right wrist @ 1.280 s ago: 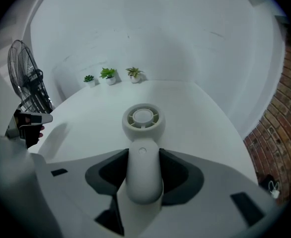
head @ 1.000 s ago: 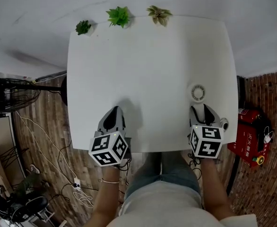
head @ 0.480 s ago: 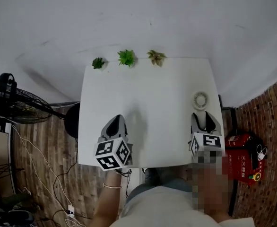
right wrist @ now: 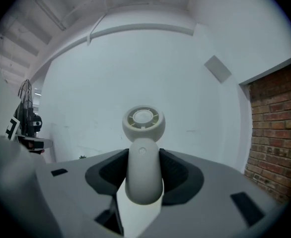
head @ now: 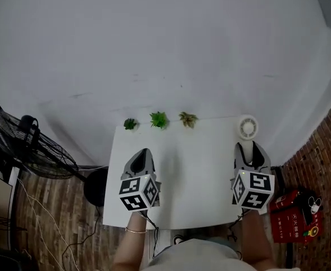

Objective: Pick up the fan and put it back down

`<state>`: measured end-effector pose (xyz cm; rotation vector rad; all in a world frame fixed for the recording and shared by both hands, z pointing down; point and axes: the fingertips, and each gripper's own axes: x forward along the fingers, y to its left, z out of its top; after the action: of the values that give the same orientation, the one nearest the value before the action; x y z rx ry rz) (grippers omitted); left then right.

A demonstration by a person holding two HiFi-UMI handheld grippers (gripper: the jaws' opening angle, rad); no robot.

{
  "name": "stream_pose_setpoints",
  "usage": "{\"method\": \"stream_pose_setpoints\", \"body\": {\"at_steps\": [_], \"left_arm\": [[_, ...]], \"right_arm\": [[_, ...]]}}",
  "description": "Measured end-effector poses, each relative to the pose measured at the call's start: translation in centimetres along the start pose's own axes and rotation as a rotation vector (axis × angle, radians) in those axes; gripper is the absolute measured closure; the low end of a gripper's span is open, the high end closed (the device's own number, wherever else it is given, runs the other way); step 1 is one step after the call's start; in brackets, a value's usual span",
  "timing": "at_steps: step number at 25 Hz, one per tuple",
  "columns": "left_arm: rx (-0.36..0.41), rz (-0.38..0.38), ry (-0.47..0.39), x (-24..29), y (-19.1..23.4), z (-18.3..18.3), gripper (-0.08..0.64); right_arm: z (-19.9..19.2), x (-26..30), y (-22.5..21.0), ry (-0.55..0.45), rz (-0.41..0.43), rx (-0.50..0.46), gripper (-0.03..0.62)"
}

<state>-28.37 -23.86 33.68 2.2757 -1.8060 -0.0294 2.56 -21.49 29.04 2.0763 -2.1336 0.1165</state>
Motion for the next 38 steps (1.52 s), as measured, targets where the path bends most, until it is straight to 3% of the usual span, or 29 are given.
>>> {"method": "stream_pose_setpoints", "body": {"at_steps": [7,19,30,38], "left_arm": [[0.041,-0.027,-0.039,0.5,-0.8,2.8,0.548],[0.035,-0.035,-0.008,0.7,-1.2,1.6,0.548],[0.015,-0.027,0.053,1.7,-1.5,-1.2,0.548],[-0.003,-0.022,0.159,3.9,-2.1,-5.9,0.548]], "right_arm": [[2.6,-0.6,-0.2,-0.067,-0.016,0.026,0.402],[1.0,-0.9,-1.4,-0.026,-0.033,0.048,0.402],[-1.3,-0.2,-3.0,0.033,-0.047,0.052,0.402],[-5.8,1.4,-5.4,0.139,-0.068,0.062,0.402]]}}
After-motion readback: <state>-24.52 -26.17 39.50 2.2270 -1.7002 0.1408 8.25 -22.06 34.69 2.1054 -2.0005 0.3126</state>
